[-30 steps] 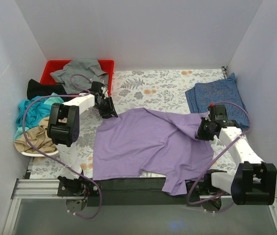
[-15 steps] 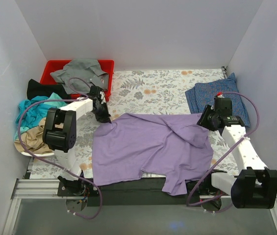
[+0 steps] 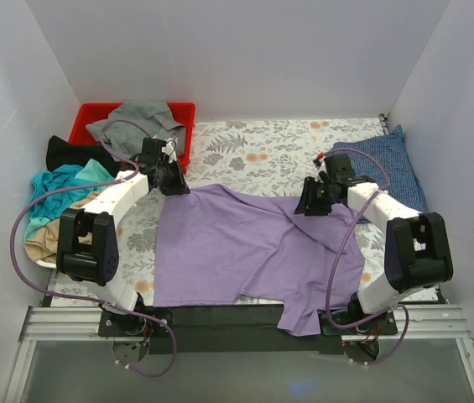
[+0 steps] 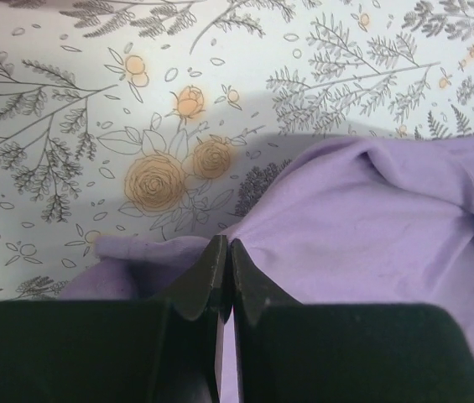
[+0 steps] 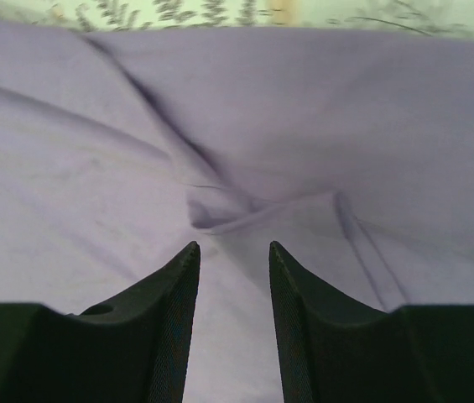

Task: Fold and stack the t-shirts
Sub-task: Fold the tshirt

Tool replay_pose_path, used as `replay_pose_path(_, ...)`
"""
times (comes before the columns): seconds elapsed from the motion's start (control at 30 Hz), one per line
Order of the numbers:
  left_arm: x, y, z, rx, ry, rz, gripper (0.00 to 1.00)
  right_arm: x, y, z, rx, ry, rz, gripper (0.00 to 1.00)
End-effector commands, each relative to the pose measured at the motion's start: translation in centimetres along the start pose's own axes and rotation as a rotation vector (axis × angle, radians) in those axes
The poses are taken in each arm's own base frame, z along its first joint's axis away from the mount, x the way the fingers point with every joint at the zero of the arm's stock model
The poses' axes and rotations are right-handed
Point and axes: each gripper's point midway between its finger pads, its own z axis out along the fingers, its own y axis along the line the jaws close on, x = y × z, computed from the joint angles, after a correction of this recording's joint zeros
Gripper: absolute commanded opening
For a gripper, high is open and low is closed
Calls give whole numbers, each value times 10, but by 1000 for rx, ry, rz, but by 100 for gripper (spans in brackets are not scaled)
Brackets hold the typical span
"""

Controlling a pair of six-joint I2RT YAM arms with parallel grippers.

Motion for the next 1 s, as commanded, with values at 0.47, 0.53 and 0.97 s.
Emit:
replay_pose_path(0.47, 78, -26, -63, 59, 199, 64, 0, 74, 3, 34, -67, 249, -16, 44)
replay_pose_path(0.53, 97, -33, -70, 110, 265, 67, 0, 86, 0, 33, -66, 275, -12, 44)
replay_pose_path(0.97, 133, -28, -83, 71, 330, 8, 38, 82, 11, 20, -97, 233, -31, 43)
